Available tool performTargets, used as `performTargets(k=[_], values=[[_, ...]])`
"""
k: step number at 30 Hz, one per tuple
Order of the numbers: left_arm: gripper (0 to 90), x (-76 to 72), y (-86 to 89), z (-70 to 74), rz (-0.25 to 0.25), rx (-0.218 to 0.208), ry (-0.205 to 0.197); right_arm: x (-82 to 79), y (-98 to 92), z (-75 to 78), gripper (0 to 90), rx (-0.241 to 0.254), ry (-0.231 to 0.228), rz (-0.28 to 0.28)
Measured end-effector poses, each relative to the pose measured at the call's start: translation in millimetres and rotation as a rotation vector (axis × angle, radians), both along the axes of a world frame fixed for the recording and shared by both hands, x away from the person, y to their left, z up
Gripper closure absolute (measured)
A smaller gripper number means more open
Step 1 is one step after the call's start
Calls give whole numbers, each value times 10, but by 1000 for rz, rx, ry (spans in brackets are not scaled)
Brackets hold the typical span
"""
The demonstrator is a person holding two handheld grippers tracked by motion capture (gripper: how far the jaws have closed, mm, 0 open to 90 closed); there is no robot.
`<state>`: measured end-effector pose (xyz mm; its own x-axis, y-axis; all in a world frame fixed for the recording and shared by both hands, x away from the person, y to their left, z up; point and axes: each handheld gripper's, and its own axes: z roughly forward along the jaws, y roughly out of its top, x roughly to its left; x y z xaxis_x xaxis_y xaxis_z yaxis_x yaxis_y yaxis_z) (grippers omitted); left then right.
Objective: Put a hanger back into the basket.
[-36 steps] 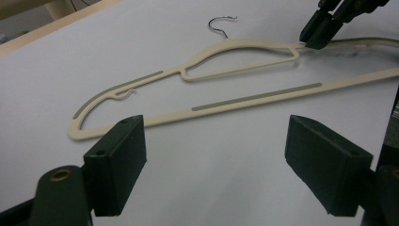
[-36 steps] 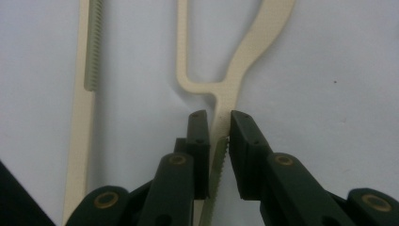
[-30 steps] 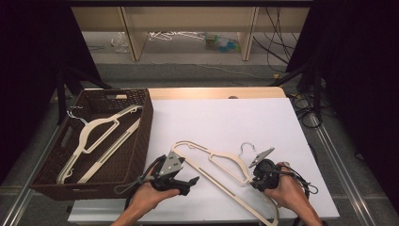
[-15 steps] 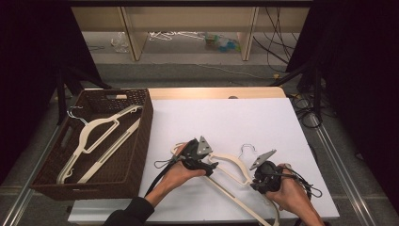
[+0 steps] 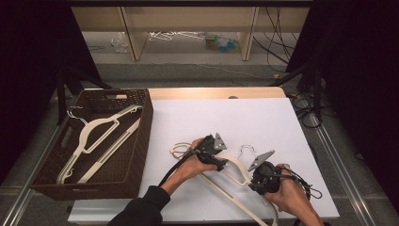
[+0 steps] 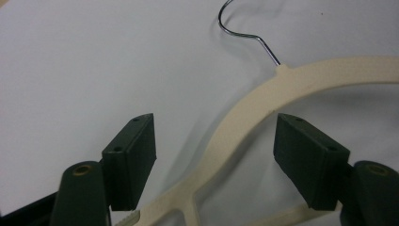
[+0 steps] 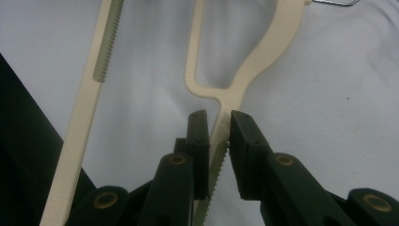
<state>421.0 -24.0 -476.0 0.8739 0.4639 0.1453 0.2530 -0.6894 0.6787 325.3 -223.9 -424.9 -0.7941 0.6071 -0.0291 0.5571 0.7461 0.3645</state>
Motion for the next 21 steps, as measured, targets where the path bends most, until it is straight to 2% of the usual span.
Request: performTargets(k=[4,6,8,13,15,21], values=[[289,33,-60,-25,-30,36,-5,-8,5,21,790,1,-3,-3],[289,40,-82,-38,-27,40,-5,-6,4,25,790,4,-9,4],[310,44,-99,-59,-37,63,-19,-8,9,35,790,1,-12,7],[325,60,-109,-49,-51,73,-34,-18,17,54,791,4,-13,12],[353,58,-117,-44,-62,76,-40,-20,19,62,791,3,-18,13],[523,46,-83,-19,-107,72,-19,-12,5,40,788,8,-21,19]])
